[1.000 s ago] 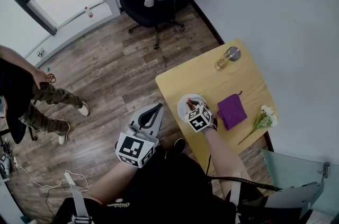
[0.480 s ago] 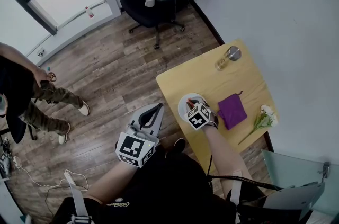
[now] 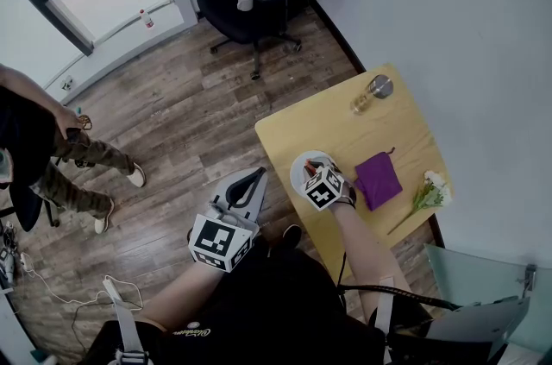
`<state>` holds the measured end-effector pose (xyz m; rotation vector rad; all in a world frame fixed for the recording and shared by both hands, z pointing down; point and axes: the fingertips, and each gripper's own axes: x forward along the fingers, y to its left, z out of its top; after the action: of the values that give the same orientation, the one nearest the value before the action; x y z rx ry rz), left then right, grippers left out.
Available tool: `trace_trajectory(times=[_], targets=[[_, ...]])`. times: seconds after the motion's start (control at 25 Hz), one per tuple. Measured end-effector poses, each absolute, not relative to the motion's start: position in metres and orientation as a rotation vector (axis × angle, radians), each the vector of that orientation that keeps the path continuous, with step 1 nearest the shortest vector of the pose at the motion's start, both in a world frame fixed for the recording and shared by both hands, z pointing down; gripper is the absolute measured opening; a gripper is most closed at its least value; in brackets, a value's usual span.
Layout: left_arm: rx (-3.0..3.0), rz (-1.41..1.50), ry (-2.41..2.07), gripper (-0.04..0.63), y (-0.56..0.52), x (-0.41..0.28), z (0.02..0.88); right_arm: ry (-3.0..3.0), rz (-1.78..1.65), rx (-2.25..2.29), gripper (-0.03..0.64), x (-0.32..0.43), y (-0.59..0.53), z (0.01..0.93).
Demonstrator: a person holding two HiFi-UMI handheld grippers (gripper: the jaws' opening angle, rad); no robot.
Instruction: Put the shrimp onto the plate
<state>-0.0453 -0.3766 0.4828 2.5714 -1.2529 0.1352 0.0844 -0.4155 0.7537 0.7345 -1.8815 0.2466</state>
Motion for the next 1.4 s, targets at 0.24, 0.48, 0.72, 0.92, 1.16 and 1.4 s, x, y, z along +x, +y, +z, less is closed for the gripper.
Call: trace_trajectory(times=[0.24,0.48,0.72,0.92,1.16,1.4], targets=[[2.564,0.13,-1.258,0.002,-0.376,-0.047,0.481,-1.883,0.245,0.72,0.061,0.085,-0.414,0.754],[2.573,0.127,-1.259,0.002,-0.372,-0.05,0.48,-1.896,0.251,0.74,0.061,0.084,-0.413,0.746],[2.587,0.115,-1.244,0.002,-0.371,-0.043,0.477,-1.912,0.256,0.772,0.061,0.085,-0.414,0.738],[2.599,0.109,-1.233,0.001,-0.367,-0.039,0.476,-1.95,0.279,0.818,0.06,0.083,-0.414,0.727],[2.627,0.094,-1.204,0.002,-0.366,-0.032,0.467,-2.092,0.346,0.964,0.022,0.076,-0.416,0.68],[2.671,0.067,-1.158,0.002,-0.364,-0.014,0.456,-2.286,0.36,1.174,0.005,0.084,-0.41,0.596]])
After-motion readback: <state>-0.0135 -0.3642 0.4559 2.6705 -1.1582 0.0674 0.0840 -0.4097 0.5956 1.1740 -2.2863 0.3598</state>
